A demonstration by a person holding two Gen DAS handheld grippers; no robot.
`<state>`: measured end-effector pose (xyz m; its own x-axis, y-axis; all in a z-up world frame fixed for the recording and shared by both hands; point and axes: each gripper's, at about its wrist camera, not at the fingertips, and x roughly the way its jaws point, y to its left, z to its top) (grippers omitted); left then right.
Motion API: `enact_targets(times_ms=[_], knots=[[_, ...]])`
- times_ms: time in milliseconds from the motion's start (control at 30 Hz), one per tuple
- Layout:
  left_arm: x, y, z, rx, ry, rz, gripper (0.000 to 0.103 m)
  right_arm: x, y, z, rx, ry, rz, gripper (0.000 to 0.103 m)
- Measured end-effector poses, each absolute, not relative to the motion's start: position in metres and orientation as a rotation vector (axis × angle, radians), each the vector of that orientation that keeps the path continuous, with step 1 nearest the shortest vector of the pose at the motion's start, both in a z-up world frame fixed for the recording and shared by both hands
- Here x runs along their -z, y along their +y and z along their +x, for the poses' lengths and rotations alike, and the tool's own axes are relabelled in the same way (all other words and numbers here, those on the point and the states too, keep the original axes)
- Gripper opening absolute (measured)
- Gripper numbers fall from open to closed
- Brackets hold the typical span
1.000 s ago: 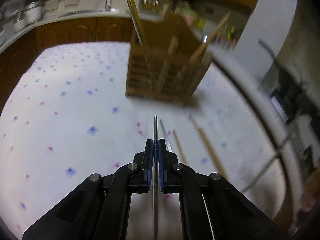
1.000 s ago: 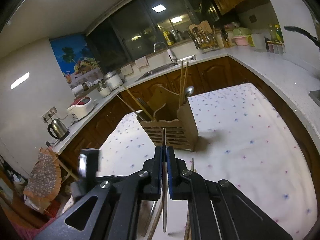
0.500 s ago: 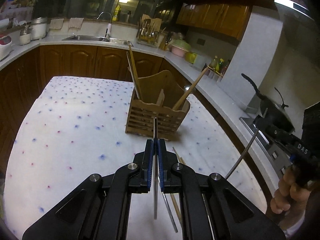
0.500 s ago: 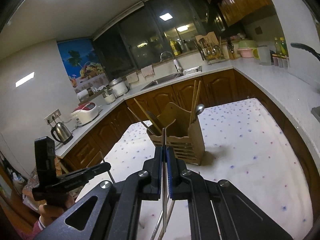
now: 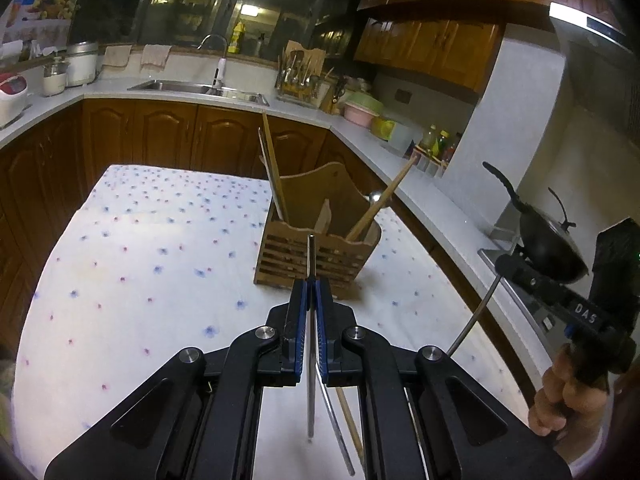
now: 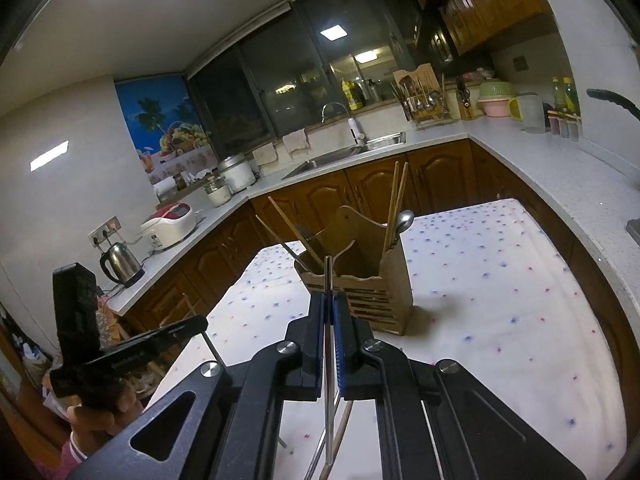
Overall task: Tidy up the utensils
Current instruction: 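Lift the held chopsticks upright and carry them over the holder, then lower the chopsticks into the holder and open both tools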
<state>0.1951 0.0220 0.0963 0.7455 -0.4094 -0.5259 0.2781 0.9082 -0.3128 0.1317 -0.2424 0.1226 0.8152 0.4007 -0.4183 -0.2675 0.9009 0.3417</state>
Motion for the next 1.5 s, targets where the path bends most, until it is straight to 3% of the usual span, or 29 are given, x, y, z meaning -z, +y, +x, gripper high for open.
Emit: enact_targets(times_ms=[367, 900, 1167, 1500], knots=[[-0.129, 0.018, 0.216, 0.371, 0.544, -0.213, 0.004, -0.132, -0.244, 0.162, -0.334, 0.47, 0.282, 0.005], [-0.2, 0.014, 0.302, 0.261, 0.321, -0.243, 0.004, -0.187, -0.255, 0.242, -0.221, 0.246, 0.317, 0.005], [-0.166, 0.008, 0.344, 0.202, 0.345, -0.281, 0.004, -0.172, -0.251, 0.271, -0.157, 0.201, 0.294, 0.005], [-0.104, -0.01, 0.349, 0.231, 0.466, -0.233, 0.004, -0.113, -0.242, 0.281, -0.165, 0.331, 0.263, 0.005]])
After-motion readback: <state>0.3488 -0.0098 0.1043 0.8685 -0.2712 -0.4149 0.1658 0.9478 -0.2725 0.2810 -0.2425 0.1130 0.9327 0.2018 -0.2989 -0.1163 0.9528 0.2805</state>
